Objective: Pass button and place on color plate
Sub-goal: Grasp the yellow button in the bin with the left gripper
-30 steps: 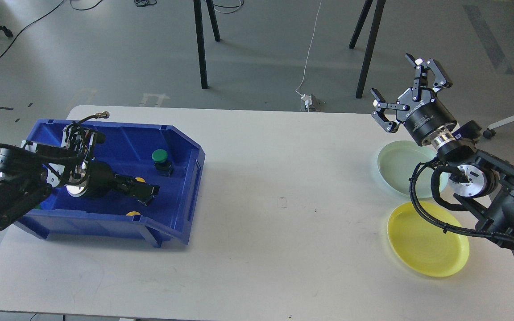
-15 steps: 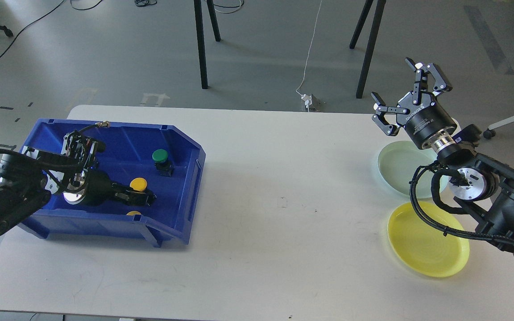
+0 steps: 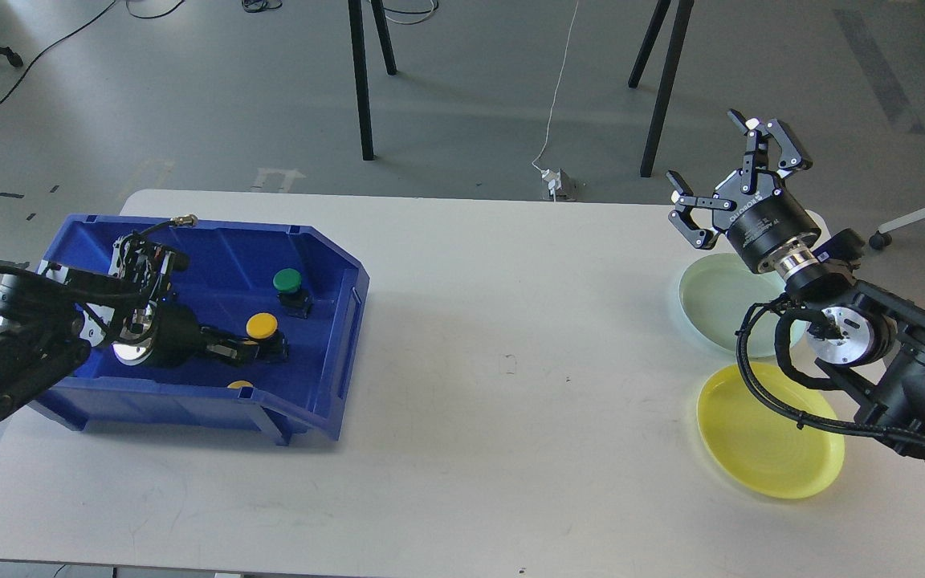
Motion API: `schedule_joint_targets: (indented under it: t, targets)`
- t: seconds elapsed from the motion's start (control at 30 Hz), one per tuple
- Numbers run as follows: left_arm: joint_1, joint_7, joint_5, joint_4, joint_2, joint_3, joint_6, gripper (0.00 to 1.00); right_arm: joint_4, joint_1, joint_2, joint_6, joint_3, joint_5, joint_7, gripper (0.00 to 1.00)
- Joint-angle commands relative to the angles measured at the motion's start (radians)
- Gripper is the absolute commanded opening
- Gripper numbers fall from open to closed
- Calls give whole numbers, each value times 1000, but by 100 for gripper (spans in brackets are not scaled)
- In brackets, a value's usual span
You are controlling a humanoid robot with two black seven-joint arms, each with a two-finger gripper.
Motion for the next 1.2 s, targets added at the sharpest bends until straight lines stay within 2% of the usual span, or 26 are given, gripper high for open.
schedule_joint_targets:
  t: [0.0, 0.03, 0.27, 0.77, 1.17]
  targets:
    - [-1, 0, -6, 0, -1, -2, 0, 55, 0, -3, -2, 0, 0, 0, 0, 99]
    - [-2, 0, -9, 0, -1, -5, 0, 64, 0, -3, -2, 0, 0, 0, 0, 99]
    - [-4, 0, -10, -2, -2, -14, 0, 76, 0, -5, -2, 0, 0, 0, 0, 99]
    - [-11, 0, -14, -2, -36, -19, 0, 86, 1, -17, -4, 0, 0, 0, 0, 99]
    - [-24, 0, -19, 0, -53, -19, 30, 86, 3, -23, -4, 0, 1, 0, 0, 99]
